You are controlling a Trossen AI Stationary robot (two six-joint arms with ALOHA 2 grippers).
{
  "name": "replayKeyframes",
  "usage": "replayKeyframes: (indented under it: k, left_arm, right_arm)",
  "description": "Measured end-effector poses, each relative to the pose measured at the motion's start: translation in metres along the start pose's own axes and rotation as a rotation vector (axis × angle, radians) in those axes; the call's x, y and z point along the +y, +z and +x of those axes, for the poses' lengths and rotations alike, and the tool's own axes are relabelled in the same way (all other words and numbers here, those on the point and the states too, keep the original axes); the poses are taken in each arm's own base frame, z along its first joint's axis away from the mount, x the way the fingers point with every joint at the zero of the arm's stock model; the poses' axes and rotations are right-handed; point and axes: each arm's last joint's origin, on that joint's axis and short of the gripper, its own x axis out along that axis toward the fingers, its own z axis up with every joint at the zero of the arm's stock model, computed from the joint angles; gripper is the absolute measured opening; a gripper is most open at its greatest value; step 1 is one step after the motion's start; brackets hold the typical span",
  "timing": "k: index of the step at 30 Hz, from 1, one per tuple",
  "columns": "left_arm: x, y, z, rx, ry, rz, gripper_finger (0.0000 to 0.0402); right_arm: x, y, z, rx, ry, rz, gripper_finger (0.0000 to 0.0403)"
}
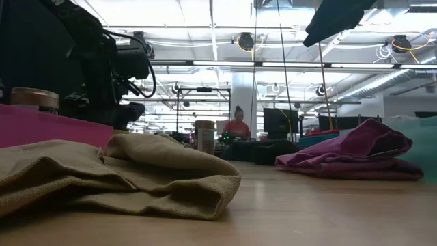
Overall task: Sort spices by type
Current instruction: Put the black seasoning can into the yellow bin, then put the gold seasoning bottle into the red bin
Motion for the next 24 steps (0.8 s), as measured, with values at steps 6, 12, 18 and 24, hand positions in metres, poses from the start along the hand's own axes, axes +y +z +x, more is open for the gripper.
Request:
replayKeyframes:
  k: [6,12,18,24]
  left_arm:
    - [0.000,0.000,0.000,-0.001,0.000,0.009,0.0347]
    - [0.003,0.005,-0.008,-0.003,-0.018,0.048,0.0350]
    - [0.009,0.018,-0.026,-0.016,-0.041,0.077,0.0350]
    - [0.012,0.036,-0.052,-0.024,-0.177,0.098,0.0350]
  right_arm:
    - [0.000,0.000,0.000,0.000,0.000,0.000,0.0242]
    - [0.000,0.000,0.000,0.000,0.000,0.000,0.0242]
    - [0.000,0.000,0.000,0.000,0.000,0.000,0.0242]
    - [0.000,0.000,0.000,-0.004,-0.002,0.002,0.0242]
